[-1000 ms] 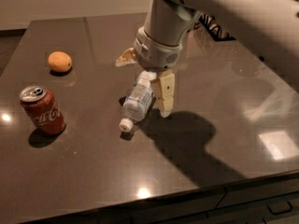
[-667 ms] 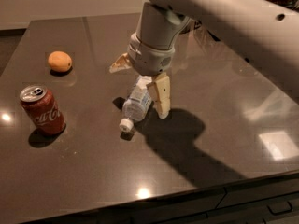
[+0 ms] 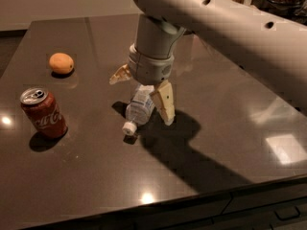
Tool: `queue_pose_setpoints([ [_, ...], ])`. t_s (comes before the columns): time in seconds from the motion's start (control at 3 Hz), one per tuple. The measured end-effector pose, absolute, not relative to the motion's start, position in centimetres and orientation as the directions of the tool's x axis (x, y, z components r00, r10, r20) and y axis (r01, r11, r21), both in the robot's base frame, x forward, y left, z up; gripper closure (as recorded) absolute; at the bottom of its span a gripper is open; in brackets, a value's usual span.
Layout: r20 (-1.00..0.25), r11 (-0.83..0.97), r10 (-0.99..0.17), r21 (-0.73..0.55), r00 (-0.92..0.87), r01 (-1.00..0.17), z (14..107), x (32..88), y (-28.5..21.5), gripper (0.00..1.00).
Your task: Place blue plastic bottle upright
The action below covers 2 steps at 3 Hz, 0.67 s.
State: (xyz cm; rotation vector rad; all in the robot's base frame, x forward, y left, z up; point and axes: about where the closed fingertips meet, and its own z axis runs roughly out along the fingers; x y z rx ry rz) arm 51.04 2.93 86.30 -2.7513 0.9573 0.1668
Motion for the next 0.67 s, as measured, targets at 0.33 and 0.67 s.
queue_pose_setpoints([
  [0.33,-0.167,-0.773,-0.596,-0.146,0.785,-0.617,85.48,51.38,2.84,0.14],
  [0.67,-0.153,-0.771,-0.606,-0.128,0.781,-0.623,85.09,51.83,2.68,0.44],
])
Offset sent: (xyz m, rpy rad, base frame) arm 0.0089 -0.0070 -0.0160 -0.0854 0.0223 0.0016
